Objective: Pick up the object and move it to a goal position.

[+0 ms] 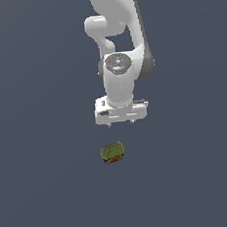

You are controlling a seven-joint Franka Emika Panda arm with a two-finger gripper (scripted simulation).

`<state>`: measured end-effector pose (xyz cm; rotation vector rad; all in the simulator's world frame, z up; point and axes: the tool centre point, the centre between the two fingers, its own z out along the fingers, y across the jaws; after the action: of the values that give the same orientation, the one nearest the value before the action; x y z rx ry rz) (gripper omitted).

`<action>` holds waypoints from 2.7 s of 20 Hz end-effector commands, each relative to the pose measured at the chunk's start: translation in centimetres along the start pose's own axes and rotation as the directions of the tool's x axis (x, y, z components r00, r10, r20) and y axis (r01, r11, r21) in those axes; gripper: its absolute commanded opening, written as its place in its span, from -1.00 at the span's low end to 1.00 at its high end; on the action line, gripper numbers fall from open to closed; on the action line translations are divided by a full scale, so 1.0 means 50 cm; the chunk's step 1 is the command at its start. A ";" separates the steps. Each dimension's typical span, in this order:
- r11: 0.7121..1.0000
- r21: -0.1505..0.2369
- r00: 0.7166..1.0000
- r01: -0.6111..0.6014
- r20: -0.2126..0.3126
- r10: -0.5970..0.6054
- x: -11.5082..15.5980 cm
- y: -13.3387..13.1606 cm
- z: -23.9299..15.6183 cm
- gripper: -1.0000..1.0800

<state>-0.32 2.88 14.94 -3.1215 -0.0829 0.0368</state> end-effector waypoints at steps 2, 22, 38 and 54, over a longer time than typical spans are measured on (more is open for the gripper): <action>1.000 0.001 1.000 0.000 -0.001 0.000 0.000 -0.001 -0.001 0.92; 0.999 0.031 0.999 -0.039 -0.026 0.040 0.027 -0.054 -0.021 0.92; 0.901 0.034 0.901 -0.433 -0.009 0.433 0.076 -0.003 0.009 0.92; 0.601 0.023 0.601 -0.799 -0.005 0.799 0.129 0.056 0.044 0.92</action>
<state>5.95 0.73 12.69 -2.8518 1.2523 0.0246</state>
